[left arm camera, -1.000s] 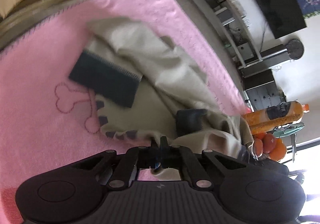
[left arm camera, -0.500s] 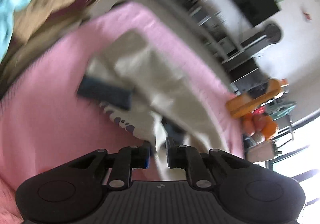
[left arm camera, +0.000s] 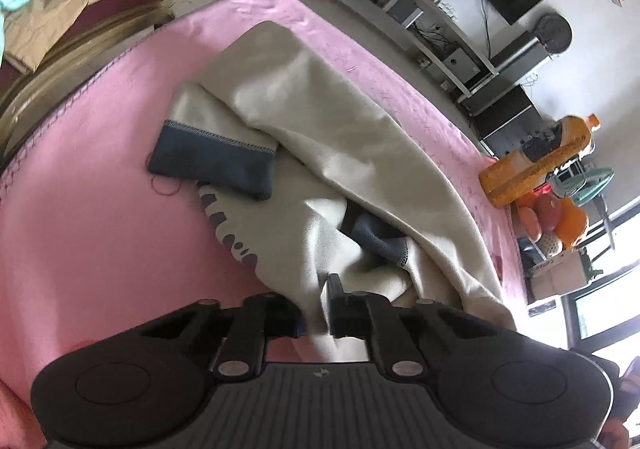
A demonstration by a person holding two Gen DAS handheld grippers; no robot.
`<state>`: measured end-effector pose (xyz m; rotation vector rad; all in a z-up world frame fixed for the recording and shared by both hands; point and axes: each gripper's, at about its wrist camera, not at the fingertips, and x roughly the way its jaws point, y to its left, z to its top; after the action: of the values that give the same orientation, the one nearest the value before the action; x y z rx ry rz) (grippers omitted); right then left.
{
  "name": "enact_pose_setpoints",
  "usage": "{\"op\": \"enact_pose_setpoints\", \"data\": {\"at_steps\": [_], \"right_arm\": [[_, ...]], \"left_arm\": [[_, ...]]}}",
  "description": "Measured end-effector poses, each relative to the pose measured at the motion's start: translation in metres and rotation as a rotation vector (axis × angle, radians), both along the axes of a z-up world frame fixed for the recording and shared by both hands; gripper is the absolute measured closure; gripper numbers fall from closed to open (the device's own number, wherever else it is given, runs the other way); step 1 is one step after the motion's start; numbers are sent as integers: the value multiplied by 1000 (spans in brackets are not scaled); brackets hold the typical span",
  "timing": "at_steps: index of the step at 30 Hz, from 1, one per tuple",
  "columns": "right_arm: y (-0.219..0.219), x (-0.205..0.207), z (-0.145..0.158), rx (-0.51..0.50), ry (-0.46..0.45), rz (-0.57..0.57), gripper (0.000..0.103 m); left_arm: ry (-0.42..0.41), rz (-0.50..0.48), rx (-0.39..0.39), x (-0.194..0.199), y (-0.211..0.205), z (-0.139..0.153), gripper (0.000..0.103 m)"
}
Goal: Fold clothes
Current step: 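Lift the sweatshirt with both grippers and shake it out in the air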
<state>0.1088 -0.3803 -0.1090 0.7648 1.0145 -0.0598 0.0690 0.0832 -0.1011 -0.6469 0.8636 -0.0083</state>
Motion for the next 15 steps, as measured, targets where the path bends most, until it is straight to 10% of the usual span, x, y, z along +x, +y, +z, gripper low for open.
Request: {"op": "enact_pose_setpoints", "data": {"at_steps": [4,6,8,15], "right_arm": [[7,5,-1,-36,-19,49,74],[18,12,0,-108,-20,99,99],[31,11,6,-194,-17,136,100],[26,-12,102,189,-199,72,101]], "left_arm": [[41,-19,-6,5,-2,-8,92],[59,-41,11,8,-3,-11,99],[69,-70,46,10,-5,-6,103],[-154,-87,-26,28,15,136,103]]}}
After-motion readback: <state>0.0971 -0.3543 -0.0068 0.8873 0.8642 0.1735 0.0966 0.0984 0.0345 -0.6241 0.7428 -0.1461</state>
